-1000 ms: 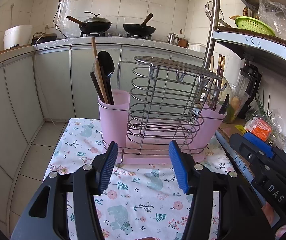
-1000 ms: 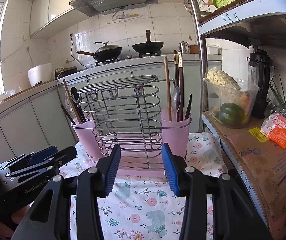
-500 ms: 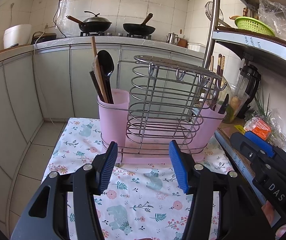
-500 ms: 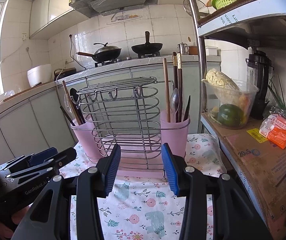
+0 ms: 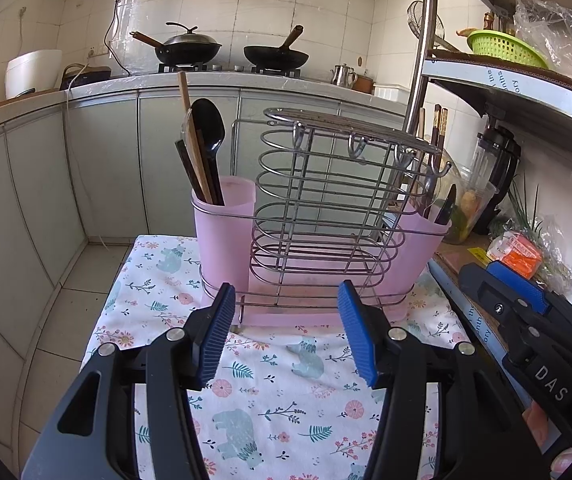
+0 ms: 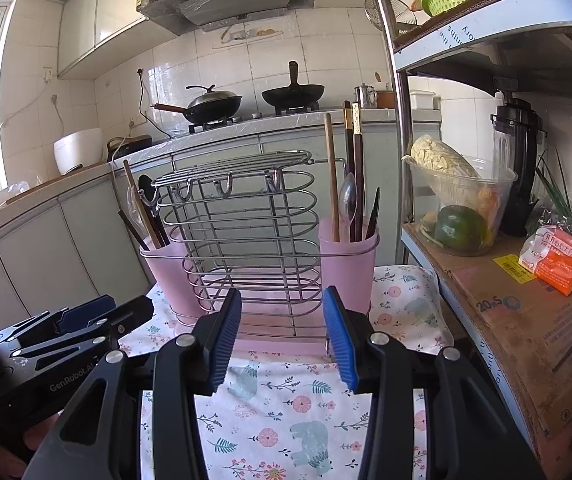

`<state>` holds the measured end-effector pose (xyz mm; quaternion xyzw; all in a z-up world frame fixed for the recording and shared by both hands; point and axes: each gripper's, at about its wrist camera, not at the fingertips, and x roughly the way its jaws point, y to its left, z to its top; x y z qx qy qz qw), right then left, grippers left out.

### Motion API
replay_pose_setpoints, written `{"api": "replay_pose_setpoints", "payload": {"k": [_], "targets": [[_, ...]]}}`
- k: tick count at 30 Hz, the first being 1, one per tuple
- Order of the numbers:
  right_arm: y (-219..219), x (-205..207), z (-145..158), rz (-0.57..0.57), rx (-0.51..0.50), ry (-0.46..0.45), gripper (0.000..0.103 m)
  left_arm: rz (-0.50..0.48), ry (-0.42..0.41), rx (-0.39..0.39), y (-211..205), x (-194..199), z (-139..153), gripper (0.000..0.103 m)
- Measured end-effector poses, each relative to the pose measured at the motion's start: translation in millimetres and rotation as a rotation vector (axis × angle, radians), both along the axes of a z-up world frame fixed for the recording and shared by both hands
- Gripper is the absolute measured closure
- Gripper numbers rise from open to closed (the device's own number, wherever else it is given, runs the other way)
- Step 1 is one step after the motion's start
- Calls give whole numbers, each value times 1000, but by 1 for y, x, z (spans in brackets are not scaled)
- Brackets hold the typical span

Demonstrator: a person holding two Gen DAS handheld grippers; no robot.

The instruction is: Organize utensils

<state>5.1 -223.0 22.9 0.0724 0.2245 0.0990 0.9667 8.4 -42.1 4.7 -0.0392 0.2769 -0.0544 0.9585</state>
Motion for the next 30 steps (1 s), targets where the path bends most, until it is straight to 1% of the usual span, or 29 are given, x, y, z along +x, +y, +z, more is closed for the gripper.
{"api": "replay_pose_setpoints", "payload": {"k": [30], "targets": [[-1, 3, -3, -6, -5, 6, 61, -10, 3, 1, -1, 0, -2, 49]]}}
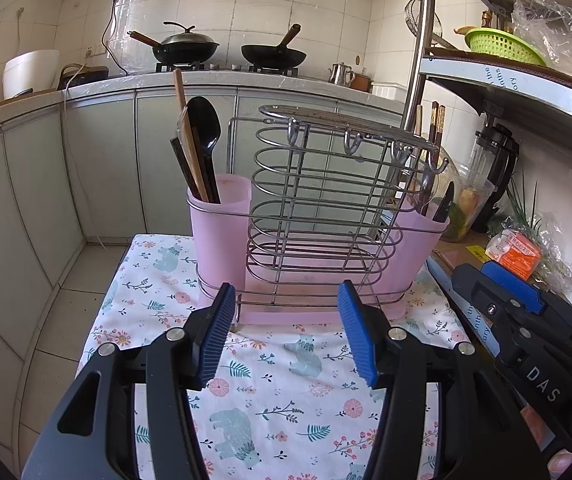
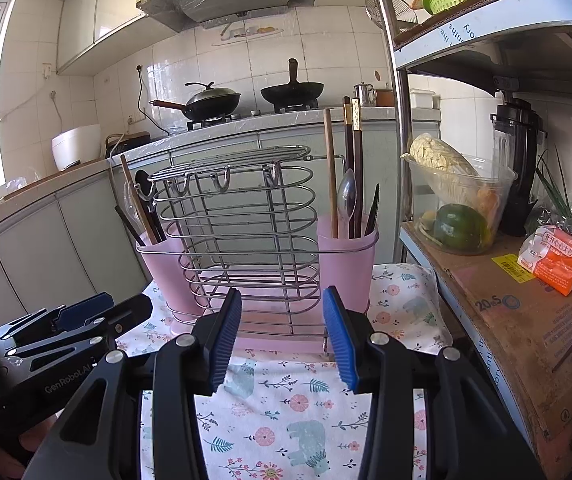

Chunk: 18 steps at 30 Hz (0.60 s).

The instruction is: Organize utensils

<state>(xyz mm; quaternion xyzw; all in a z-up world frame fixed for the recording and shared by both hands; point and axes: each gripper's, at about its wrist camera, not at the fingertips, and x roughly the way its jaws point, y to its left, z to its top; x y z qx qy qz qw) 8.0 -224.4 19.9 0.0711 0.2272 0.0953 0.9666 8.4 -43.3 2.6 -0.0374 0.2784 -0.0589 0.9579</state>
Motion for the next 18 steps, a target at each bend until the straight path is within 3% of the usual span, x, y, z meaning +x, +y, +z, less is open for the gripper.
{"api": "replay_pose_setpoints", "payload": {"k": [18], "targets": [[0, 1, -2, -2, -7, 6, 61, -2, 9, 2, 1, 3, -4, 49]]}}
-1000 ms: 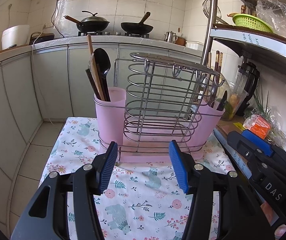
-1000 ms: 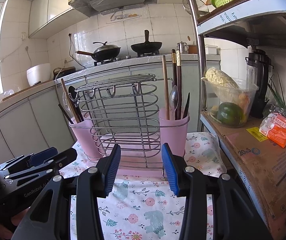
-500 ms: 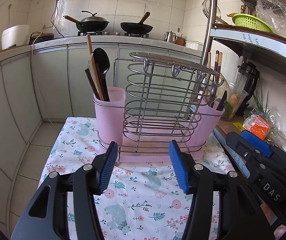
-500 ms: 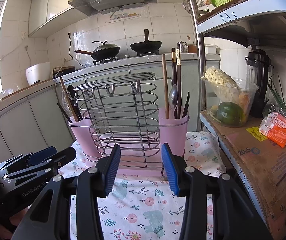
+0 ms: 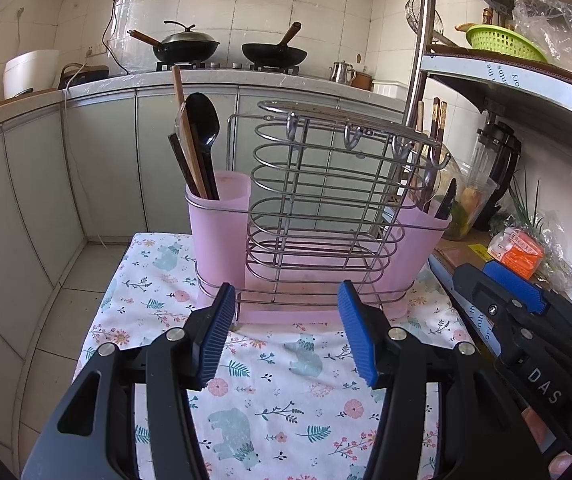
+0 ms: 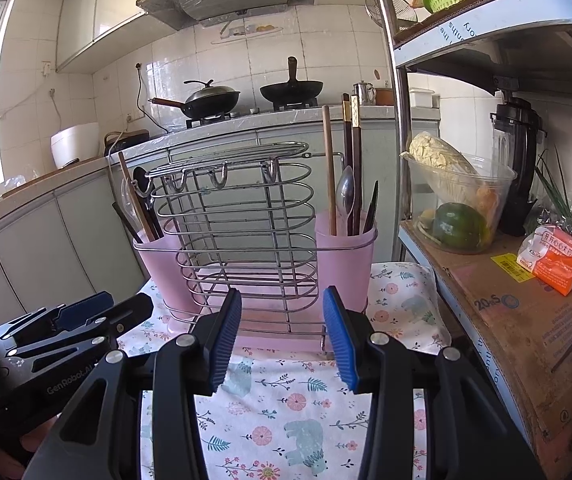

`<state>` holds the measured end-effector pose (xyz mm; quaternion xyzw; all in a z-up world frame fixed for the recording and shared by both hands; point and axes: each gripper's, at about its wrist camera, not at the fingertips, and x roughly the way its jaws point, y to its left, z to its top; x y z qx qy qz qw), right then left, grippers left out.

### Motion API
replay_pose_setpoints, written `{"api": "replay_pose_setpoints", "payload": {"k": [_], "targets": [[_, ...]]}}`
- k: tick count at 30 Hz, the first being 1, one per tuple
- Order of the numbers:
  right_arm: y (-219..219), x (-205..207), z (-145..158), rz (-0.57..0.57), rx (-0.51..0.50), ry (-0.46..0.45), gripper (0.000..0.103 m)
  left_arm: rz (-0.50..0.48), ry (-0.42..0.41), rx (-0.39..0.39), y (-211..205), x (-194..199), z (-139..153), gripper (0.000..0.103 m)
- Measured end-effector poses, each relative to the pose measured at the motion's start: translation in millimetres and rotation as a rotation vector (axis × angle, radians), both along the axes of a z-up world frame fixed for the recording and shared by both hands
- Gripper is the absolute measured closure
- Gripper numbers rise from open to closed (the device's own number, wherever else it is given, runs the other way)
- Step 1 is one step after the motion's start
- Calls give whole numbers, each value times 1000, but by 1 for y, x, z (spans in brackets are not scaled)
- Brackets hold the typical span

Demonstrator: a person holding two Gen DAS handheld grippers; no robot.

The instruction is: Organize utensils

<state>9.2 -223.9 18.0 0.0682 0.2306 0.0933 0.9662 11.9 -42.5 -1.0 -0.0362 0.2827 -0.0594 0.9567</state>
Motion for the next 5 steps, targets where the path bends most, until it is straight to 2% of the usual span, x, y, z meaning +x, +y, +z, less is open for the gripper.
{"api": "replay_pose_setpoints", "payload": {"k": [5], "targets": [[-1, 1, -1, 0, 0, 0, 61, 2, 0, 0, 1, 0, -1, 49]]}}
